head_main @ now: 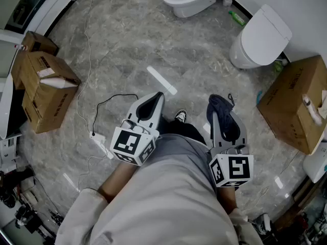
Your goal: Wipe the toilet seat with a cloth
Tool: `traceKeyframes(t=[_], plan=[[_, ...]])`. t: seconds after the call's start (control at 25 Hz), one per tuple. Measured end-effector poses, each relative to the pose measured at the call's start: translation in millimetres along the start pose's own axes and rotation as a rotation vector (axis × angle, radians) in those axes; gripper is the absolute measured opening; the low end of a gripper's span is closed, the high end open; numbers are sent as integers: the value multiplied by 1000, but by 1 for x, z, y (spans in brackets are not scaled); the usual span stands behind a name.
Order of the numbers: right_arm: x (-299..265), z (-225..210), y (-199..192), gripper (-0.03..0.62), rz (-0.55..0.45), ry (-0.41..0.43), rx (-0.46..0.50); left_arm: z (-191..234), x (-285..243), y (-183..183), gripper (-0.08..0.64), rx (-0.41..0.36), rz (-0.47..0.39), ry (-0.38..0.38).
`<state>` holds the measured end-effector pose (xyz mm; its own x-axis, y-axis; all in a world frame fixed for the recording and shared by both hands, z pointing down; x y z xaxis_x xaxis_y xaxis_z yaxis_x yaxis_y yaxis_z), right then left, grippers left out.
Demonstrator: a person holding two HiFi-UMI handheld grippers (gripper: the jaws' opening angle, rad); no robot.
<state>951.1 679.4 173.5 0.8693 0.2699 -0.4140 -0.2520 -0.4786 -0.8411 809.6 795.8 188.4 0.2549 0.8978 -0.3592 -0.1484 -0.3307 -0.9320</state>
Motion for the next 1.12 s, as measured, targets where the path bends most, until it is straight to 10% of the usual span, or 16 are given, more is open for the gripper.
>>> traceKeyframes(t=[0.56,1.12], plan=[[-31,-15,-9,87,103,29,-69,19,1,-4,9,9,72,75],[-137,15,33,91,177,32,0,125,-48,12,9,84,43,91]])
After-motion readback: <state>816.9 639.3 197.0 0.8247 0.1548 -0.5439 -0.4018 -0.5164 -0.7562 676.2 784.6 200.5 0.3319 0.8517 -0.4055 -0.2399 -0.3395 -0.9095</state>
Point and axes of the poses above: the fingertips, and each gripper's own axes: x backward along the fingers, z to its left, y out of its top, the point moved 2 cm from there along x, backward along the fingers, and after that the axes turned 11 degrees about -x, right-handed, at the moved point
